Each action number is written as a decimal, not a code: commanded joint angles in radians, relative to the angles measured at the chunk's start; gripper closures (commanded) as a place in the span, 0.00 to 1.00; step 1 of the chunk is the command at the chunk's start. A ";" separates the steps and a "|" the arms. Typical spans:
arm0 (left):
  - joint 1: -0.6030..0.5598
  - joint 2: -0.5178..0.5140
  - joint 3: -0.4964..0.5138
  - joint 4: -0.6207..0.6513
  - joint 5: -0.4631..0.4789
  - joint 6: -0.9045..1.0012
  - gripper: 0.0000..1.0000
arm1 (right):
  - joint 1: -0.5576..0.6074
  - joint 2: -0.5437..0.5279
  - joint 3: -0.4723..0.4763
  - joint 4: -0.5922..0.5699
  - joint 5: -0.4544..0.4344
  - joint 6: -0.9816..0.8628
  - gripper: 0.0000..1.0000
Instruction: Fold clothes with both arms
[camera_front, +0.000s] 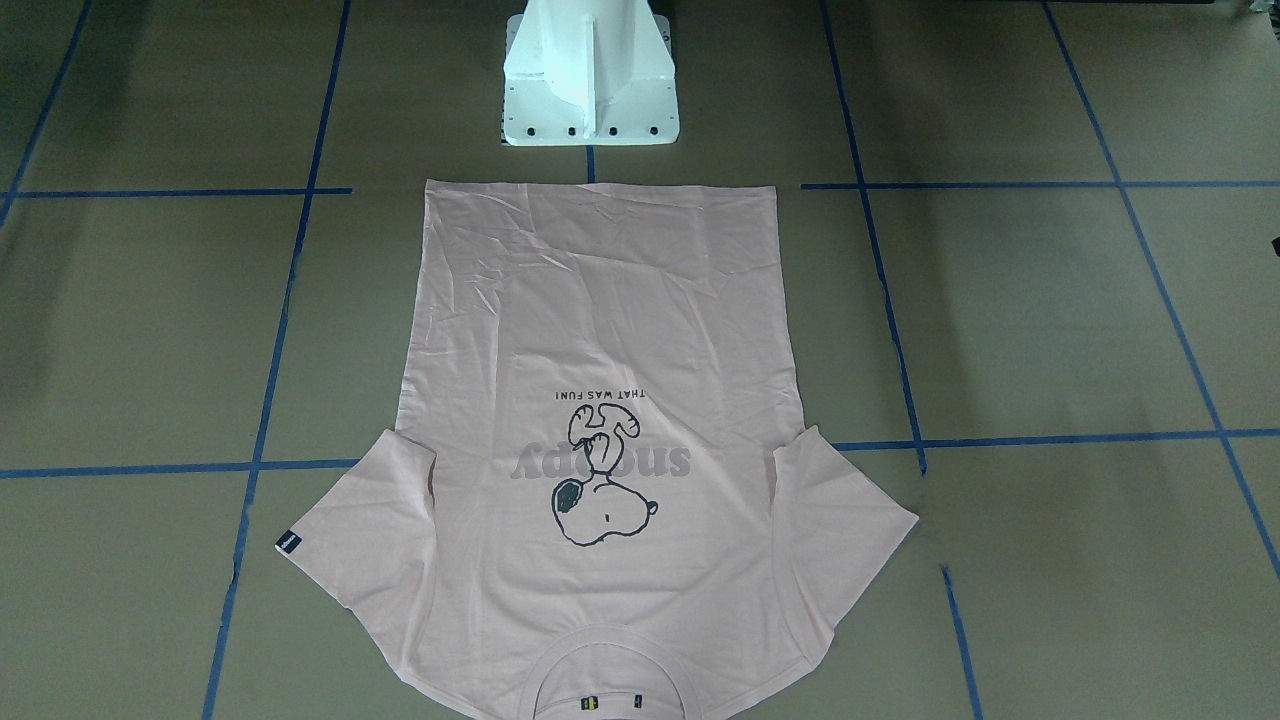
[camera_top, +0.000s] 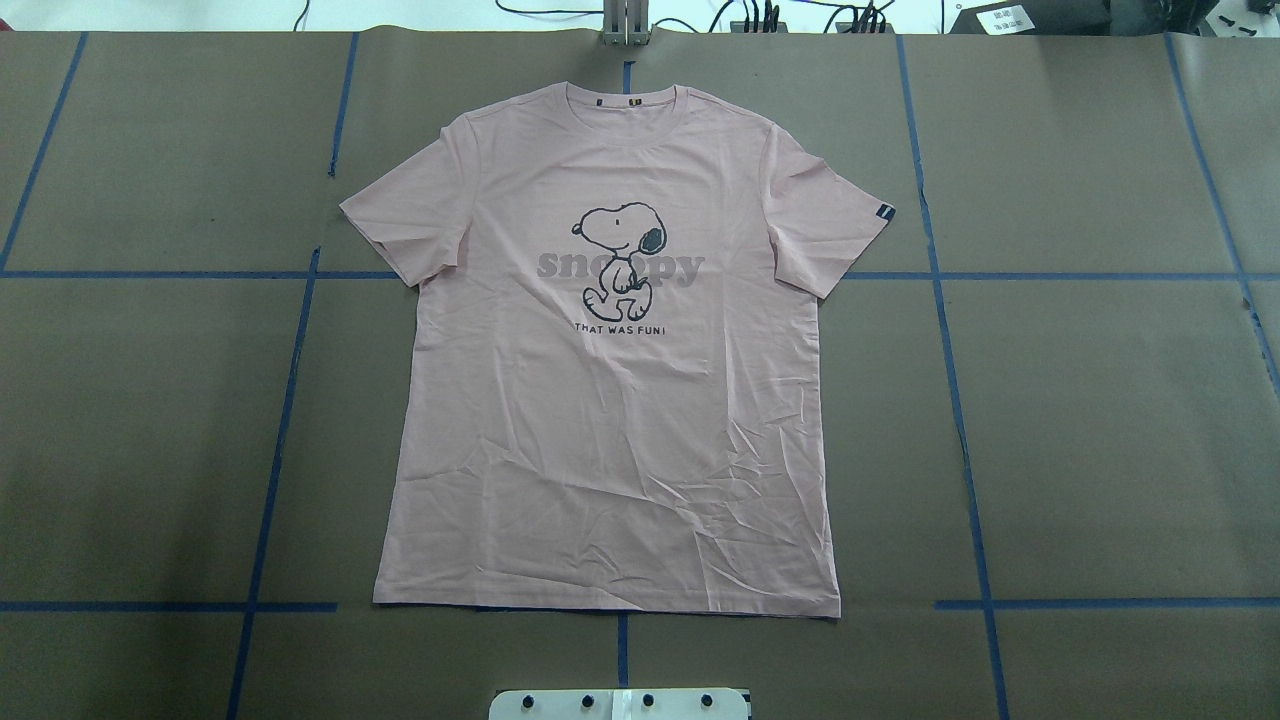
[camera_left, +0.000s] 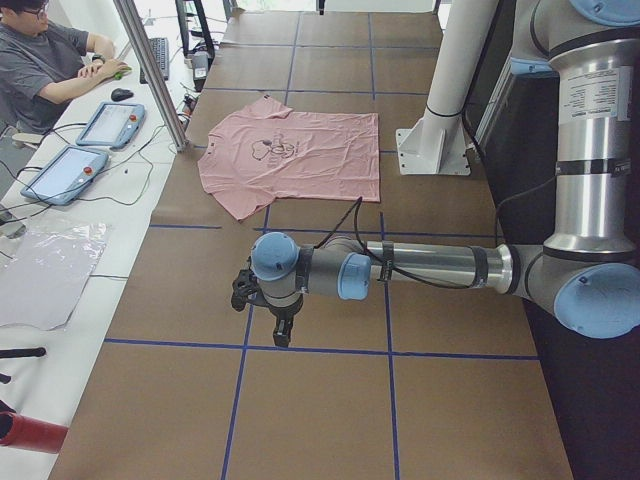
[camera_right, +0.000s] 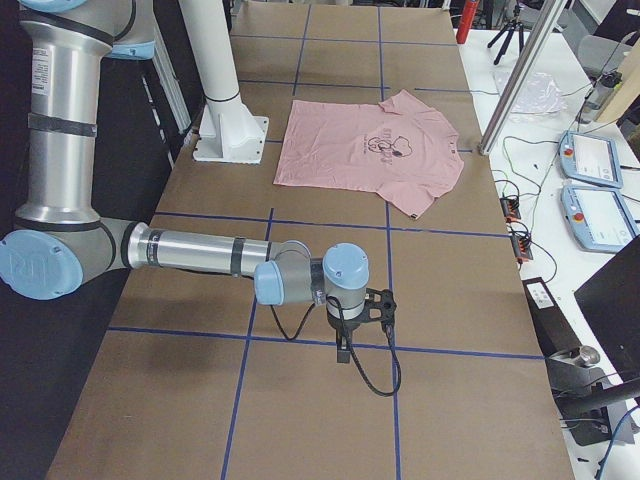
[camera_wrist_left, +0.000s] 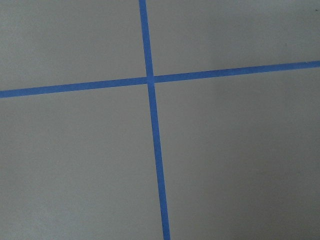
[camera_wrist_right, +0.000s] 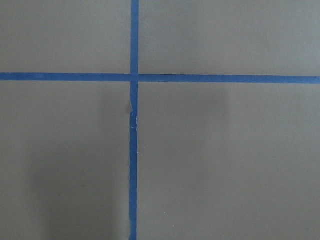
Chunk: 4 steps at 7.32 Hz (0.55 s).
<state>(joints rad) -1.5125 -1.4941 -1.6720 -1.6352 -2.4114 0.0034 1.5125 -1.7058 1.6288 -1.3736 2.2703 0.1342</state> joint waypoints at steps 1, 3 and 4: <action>0.002 -0.014 0.000 -0.003 0.003 0.001 0.00 | 0.000 0.000 0.000 0.001 0.000 -0.001 0.00; 0.002 -0.017 -0.002 -0.008 0.002 0.001 0.00 | 0.000 0.001 0.020 -0.001 0.000 -0.007 0.00; 0.002 -0.018 -0.009 -0.008 0.005 0.001 0.00 | -0.009 0.009 0.055 -0.002 0.003 -0.004 0.00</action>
<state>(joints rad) -1.5111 -1.5100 -1.6743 -1.6421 -2.4096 0.0042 1.5111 -1.7033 1.6497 -1.3742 2.2705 0.1288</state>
